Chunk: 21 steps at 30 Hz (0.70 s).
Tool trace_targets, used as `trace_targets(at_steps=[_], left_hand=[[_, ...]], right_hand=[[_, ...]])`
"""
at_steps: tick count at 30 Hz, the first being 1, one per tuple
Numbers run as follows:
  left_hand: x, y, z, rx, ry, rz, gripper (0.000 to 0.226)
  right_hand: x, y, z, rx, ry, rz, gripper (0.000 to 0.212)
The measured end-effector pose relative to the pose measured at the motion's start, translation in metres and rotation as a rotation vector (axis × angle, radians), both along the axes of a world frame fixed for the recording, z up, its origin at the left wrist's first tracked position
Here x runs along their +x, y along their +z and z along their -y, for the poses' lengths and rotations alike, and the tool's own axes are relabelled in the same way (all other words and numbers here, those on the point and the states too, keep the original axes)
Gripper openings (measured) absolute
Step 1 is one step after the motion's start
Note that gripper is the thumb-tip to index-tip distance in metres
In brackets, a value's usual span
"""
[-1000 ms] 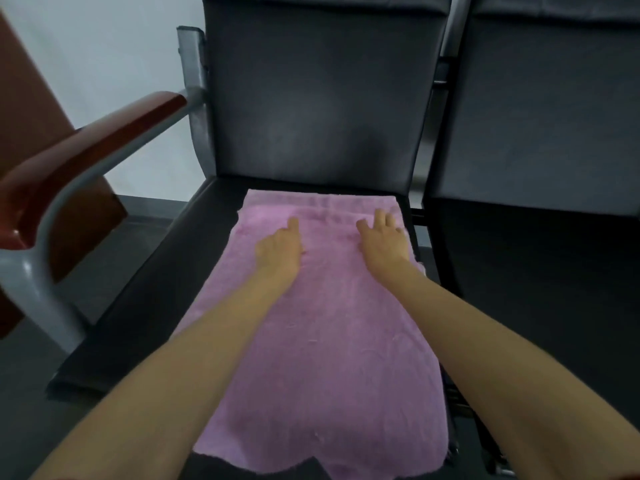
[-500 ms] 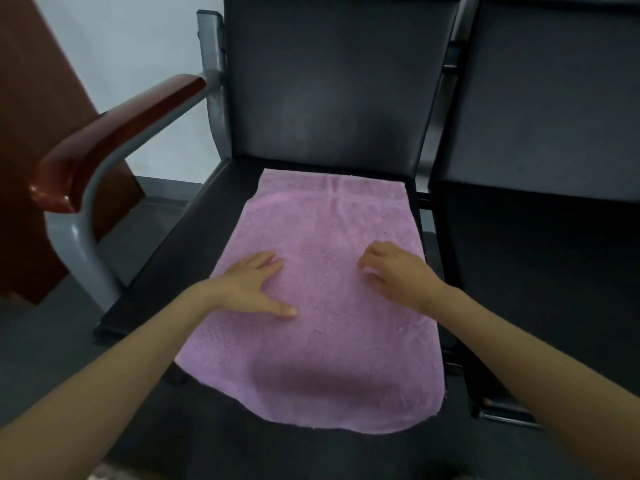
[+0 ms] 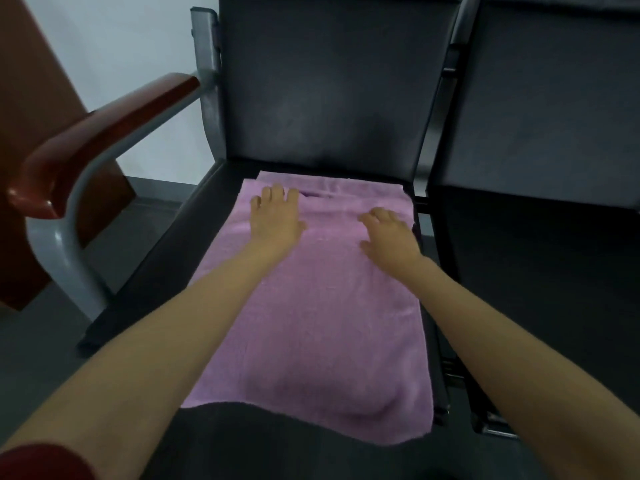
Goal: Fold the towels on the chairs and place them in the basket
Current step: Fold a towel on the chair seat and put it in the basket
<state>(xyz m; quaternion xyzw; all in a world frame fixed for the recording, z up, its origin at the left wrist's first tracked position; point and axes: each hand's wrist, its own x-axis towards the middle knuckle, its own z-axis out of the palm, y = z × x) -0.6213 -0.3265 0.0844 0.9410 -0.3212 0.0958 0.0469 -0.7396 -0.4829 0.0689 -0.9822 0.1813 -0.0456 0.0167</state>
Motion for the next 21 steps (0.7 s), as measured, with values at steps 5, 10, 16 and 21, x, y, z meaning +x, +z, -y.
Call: trace_targets(at_steps=[5, 10, 16, 21], left_hand=[[-0.019, -0.012, -0.044, 0.024, -0.052, -0.280, 0.029], [-0.010, -0.006, -0.094, 0.122, -0.201, -0.785, 0.076], [-0.004, -0.018, -0.062, 0.018, -0.152, -0.239, 0.048], [-0.024, -0.016, -0.069, -0.252, -0.139, -0.234, 0.032]], right_hand=[[-0.027, -0.011, -0.021, 0.256, 0.070, -0.052, 0.034], [-0.041, 0.011, -0.010, 0.445, 0.133, -0.455, 0.083], [-0.018, 0.006, -0.005, 0.101, -0.066, -0.062, 0.061], [-0.034, 0.000, -0.024, 0.151, 0.088, 0.066, 0.031]])
